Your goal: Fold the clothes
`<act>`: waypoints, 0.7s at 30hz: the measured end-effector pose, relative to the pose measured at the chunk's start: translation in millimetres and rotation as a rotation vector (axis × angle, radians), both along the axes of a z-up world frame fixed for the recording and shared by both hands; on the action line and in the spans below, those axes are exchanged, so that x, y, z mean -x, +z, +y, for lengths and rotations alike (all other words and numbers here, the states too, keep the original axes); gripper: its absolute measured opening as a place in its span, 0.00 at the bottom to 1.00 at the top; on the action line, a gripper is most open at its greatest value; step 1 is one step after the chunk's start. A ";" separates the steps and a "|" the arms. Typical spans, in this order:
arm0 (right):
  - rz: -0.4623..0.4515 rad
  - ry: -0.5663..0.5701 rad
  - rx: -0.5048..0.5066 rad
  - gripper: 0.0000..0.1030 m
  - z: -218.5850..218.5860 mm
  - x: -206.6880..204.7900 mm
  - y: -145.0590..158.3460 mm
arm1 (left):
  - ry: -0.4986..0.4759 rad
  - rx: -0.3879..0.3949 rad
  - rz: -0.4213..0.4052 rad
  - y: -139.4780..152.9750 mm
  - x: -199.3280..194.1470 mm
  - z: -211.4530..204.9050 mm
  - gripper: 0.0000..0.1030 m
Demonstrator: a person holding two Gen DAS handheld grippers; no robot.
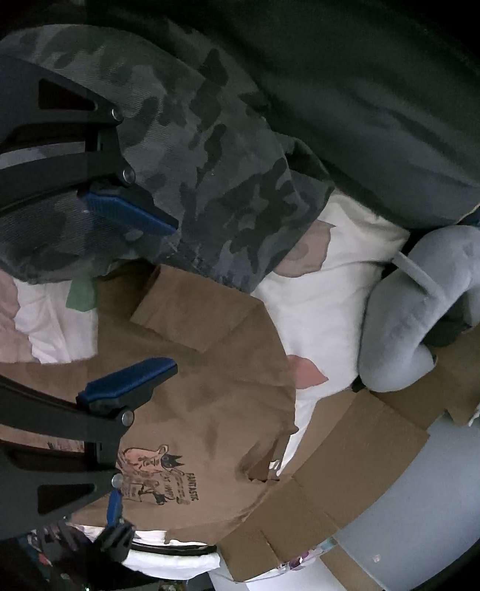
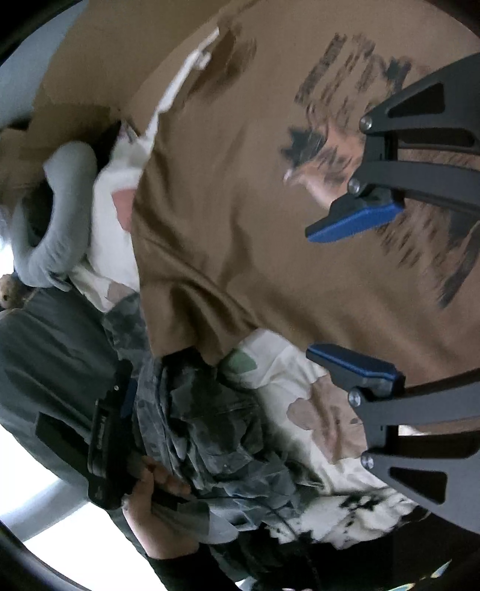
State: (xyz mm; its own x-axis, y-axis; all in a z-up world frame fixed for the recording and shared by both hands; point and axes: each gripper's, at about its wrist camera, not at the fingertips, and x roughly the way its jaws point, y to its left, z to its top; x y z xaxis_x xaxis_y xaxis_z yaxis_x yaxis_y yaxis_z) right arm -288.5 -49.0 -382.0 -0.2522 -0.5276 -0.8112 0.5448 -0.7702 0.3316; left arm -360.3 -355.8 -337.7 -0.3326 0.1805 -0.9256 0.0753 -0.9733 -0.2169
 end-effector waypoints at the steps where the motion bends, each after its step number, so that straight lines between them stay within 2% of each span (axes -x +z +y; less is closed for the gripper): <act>1: 0.002 -0.013 0.016 0.53 -7.6 4.1 -3.1 | -0.012 -0.008 -0.004 -2.1 1.9 -1.4 0.67; 5: -0.007 -0.082 0.087 0.48 -29.0 18.4 -13.0 | -0.060 -0.035 -0.037 -12.0 11.1 -7.5 0.67; 7: -0.028 -0.131 0.131 0.47 -37.2 24.9 -17.5 | -0.076 -0.056 -0.059 -17.2 14.9 -11.1 0.60; 9: -0.042 -0.164 0.161 0.47 -50.0 28.6 -21.1 | -0.085 -0.076 -0.086 -23.4 17.6 -15.3 0.59; 11: -0.048 -0.166 0.173 0.47 -63.7 30.5 -24.2 | -0.084 -0.103 -0.106 -27.9 20.3 -19.9 0.58; 13: -0.054 -0.166 0.179 0.47 -77.9 31.6 -29.9 | -0.085 -0.132 -0.120 -31.2 22.8 -23.7 0.52; 18: -0.090 -0.178 0.195 0.47 -105.9 38.3 -49.3 | -0.105 -0.161 -0.144 -38.8 29.6 -27.2 0.52; 21: -0.094 -0.178 0.180 0.47 -120.4 43.1 -58.4 | -0.094 -0.207 -0.174 -48.7 34.1 -31.8 0.52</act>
State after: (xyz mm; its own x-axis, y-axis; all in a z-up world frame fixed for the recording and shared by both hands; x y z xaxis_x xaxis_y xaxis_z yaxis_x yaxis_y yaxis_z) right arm -331.6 -169.4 -440.4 -0.2822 -0.6197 -0.7323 0.3660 -0.7752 0.5149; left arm -394.4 -387.5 -386.4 -0.1446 0.3937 -0.9078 0.0405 -0.9143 -0.4030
